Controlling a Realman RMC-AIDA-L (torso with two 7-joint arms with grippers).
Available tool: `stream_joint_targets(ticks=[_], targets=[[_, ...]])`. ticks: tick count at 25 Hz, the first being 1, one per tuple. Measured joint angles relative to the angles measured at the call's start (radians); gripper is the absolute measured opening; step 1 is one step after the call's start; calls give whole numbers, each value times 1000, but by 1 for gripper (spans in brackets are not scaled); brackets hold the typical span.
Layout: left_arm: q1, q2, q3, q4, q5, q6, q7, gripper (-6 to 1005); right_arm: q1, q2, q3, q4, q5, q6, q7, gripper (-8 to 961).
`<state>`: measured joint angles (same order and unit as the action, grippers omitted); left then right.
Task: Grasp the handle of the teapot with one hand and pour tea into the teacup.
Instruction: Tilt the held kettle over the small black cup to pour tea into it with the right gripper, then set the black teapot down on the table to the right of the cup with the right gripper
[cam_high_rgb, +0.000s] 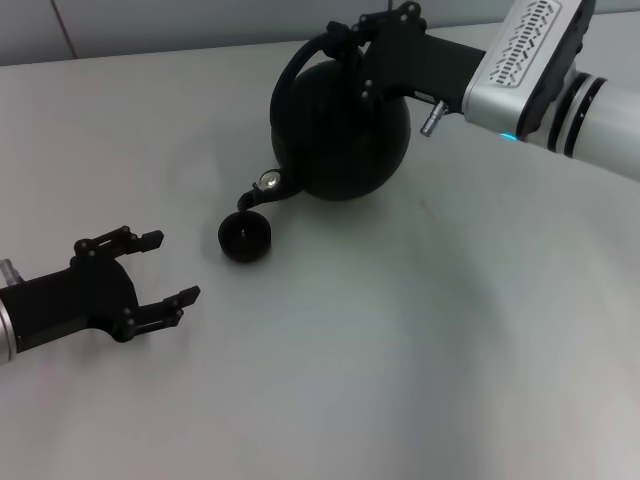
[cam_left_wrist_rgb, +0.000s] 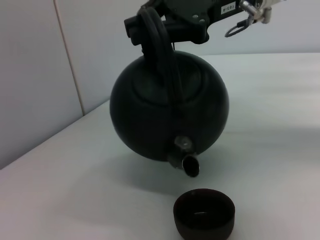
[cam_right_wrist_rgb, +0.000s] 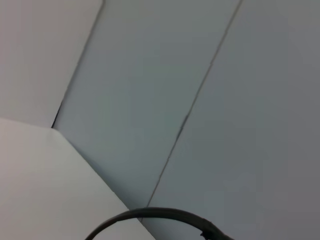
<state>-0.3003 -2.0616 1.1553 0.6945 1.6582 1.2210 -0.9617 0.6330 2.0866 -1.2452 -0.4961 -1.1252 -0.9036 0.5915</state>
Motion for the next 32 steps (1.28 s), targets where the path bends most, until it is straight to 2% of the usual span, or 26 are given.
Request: stream_joint_targets(ticks=[3,13,32], targets=[[2,0,-3,3,0,0,0,796,-8,-1,5,5,20,-1,25,97],[4,0,-8,6,0,3,0,796,-84,-5,64,79,262,-26,109,96],[-4,0,-6,8,0,11,-12,796,-163,2,114,149,303,-44,104,96]])
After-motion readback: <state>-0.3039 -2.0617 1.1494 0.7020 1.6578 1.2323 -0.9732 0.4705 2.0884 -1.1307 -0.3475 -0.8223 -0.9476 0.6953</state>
